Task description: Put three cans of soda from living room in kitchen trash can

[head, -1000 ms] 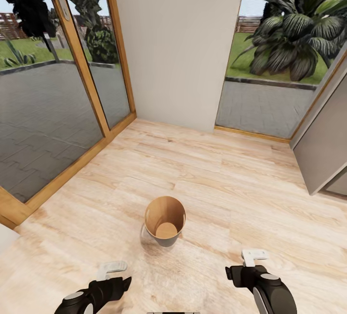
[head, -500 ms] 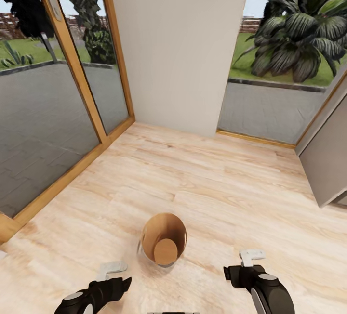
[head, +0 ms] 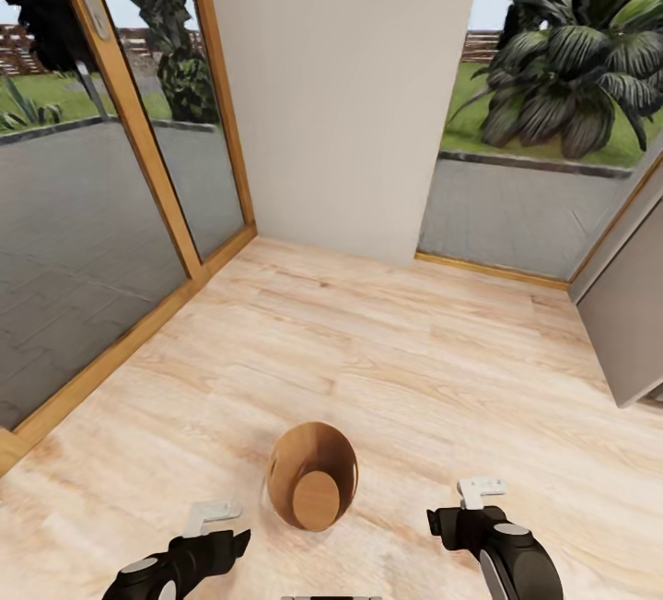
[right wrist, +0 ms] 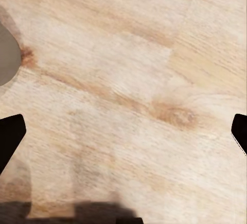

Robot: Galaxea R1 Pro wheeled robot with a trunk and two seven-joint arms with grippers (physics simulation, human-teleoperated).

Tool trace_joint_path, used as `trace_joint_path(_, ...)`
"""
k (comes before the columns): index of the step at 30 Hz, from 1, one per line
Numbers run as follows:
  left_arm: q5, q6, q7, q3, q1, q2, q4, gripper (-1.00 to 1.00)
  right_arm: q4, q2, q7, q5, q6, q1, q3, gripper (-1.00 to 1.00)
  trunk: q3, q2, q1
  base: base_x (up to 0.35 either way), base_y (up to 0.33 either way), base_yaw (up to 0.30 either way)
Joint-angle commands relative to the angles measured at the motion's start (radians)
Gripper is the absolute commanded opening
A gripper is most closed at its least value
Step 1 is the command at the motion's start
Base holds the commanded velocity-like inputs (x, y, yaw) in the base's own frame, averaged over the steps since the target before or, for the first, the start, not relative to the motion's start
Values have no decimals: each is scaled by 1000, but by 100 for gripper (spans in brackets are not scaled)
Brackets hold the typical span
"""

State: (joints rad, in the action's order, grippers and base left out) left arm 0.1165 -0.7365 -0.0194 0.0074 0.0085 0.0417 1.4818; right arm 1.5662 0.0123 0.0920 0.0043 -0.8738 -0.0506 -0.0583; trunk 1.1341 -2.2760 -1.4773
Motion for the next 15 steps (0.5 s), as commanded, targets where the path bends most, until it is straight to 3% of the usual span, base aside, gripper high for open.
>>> trace_joint_path(1, 0, 0, 0, 0, 0, 0, 0, 100, 0, 0, 0, 0, 0, 0, 0, 100, 0, 0, 0, 319, 0, 0)
trace_joint_path(5, 0, 0, 1, 1, 0, 1, 0, 100, 0, 0, 0, 0, 1, 0, 0, 100, 0, 0, 0, 255, 0, 0)
trace_joint_path(15, 0, -4, 1, 2, 0, 1, 0, 100, 0, 0, 0, -1, 1, 0, 0, 100, 0, 0, 0, 19, 0, 0)
